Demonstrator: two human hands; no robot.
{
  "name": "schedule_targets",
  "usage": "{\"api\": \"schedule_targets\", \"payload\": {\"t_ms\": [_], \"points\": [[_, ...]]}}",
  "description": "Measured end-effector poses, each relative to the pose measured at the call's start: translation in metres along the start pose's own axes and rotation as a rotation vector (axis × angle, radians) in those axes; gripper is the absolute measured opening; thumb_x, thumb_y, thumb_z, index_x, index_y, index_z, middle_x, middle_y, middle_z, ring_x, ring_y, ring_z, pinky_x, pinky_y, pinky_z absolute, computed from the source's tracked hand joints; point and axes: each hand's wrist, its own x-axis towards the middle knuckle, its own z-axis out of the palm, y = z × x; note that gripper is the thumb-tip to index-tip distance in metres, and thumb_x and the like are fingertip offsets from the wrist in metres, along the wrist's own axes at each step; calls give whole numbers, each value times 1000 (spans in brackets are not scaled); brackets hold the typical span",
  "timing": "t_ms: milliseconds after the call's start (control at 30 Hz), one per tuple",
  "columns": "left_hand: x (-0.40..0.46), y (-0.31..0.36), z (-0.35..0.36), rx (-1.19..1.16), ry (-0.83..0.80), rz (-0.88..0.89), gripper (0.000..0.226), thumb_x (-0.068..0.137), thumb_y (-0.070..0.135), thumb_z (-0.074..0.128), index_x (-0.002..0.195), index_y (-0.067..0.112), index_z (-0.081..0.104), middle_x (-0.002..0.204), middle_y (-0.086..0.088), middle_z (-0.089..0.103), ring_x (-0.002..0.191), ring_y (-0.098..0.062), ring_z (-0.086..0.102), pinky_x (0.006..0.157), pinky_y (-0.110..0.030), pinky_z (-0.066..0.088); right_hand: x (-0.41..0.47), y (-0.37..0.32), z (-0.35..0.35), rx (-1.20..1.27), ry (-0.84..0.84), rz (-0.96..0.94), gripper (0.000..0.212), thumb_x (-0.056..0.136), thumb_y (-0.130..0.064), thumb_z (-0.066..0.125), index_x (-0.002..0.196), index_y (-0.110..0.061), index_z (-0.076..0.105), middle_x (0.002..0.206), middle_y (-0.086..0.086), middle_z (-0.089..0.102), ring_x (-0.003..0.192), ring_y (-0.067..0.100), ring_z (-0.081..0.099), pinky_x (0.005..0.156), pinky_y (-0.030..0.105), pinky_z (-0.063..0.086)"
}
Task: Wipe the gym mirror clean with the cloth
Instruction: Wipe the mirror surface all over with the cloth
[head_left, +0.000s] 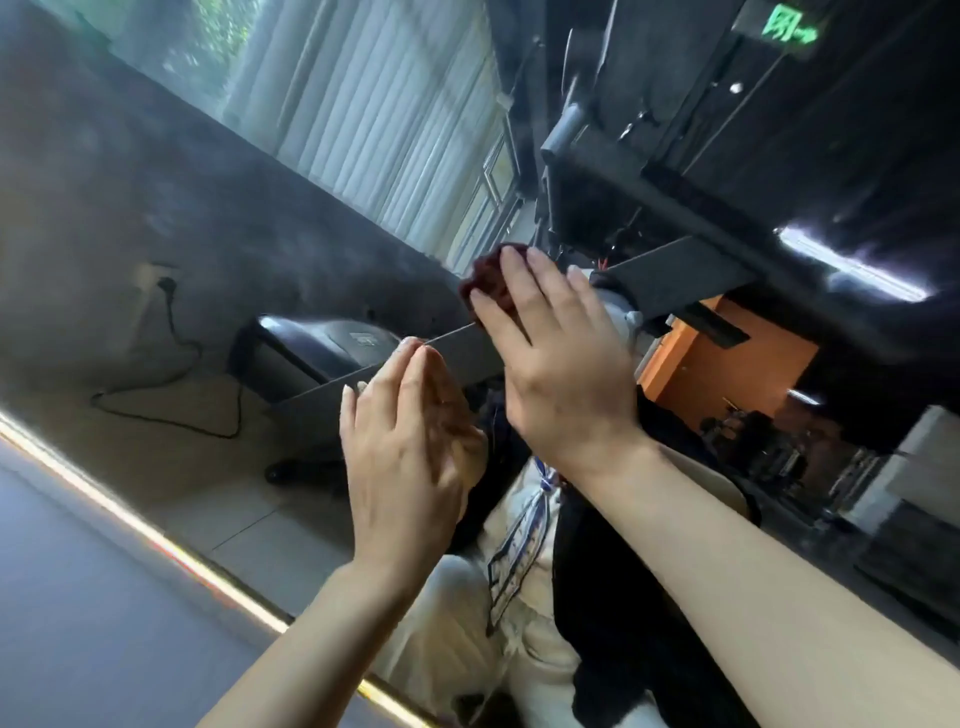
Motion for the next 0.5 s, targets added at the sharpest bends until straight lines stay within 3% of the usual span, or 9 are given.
{"api": "schedule_targets", "payload": {"t_ms": [167, 333, 500], "points": [[6, 22, 11, 61, -88, 180, 68, 80, 30, 40, 141, 2, 52, 149, -11, 49, 133, -29, 47, 117, -58, 23, -74, 41, -37, -149, 6, 135, 44, 97, -2, 56, 140, -12, 59, 149, 19, 48, 139, 37, 46, 117, 52, 35], [15, 39, 20, 97, -90, 250, 67, 83, 37, 44, 141, 3, 52, 148, -12, 49, 132, -30, 48, 119, -55, 19, -9, 27, -10, -66, 112, 125, 46, 105, -11, 29, 131, -11, 66, 143, 20, 55, 134, 38, 51, 116, 49, 35], [4, 88, 51, 63, -97, 301, 67, 80, 29, 59, 142, 7, 50, 149, -9, 48, 132, -25, 44, 120, -55, 16, -5, 70, -19, -53, 139, 132, 38, 100, -15, 46, 132, -14, 66, 144, 18, 55, 135, 35, 51, 116, 47, 35]]}}
